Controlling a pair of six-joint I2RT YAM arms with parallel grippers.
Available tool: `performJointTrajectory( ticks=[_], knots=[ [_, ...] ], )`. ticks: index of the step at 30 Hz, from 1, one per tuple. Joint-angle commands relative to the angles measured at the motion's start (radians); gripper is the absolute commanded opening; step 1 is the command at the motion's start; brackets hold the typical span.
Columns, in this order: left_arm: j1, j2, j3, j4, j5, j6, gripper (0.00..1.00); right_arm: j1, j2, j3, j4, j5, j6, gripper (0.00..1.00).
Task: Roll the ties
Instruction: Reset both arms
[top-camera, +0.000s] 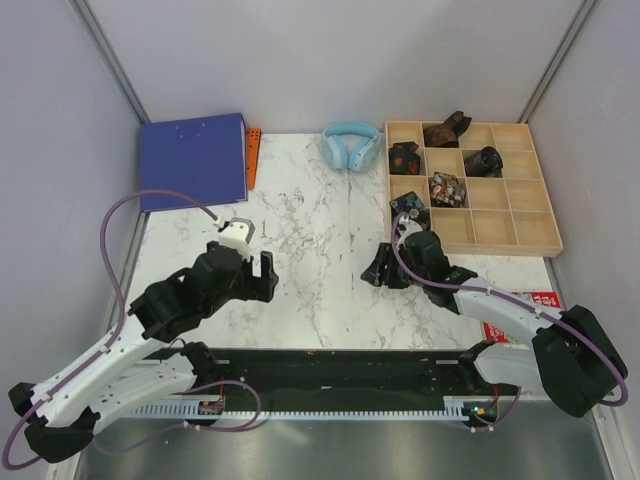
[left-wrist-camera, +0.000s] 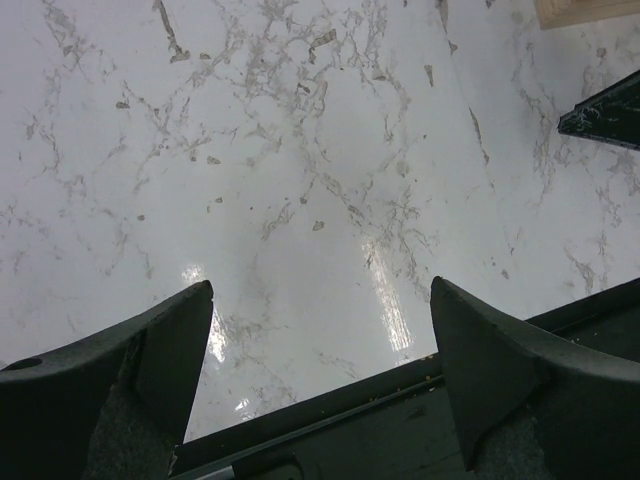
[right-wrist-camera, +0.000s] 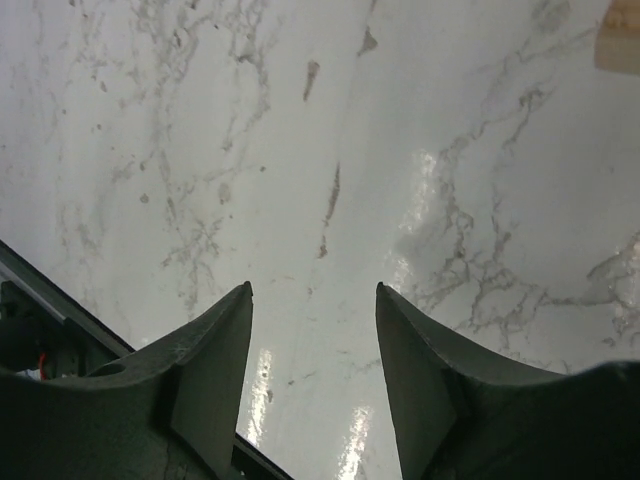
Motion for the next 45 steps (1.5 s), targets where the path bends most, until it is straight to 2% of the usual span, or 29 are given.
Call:
performJointTrajectory(
  ticks=[1,9,16,25,34,38,45],
  knots=[
    [-0.001,-0.036,-0.004,-0.011,-0.054,-0.044,0.94,0.01,-0.034,-0.111,0.189,0.03,0.021,0.61],
    [-0.001,-0.076,-0.021,-0.002,-0.007,-0.033,0.93,0.01,-0.071,-0.172,0.26,0.064,0.016,0.63],
    [-0.001,-0.108,-0.001,0.002,0.007,-0.031,0.94,0.01,-0.025,-0.146,0.242,0.075,0.015,0.64],
    [-0.003,-0.165,-0.017,0.022,0.022,-0.01,0.93,0.01,-0.055,-0.166,0.248,0.101,0.025,0.64],
    [-0.001,-0.153,-0.019,0.022,0.042,-0.008,0.91,0.01,-0.198,-0.241,0.257,0.185,0.078,0.65],
    [-0.003,-0.147,-0.017,0.026,0.052,-0.004,0.9,0.008,-0.299,-0.293,0.252,0.277,0.108,0.66],
    [-0.003,-0.151,-0.021,0.027,0.053,-0.002,0.9,0.01,-0.355,-0.316,0.239,0.328,0.128,0.65]
  ],
)
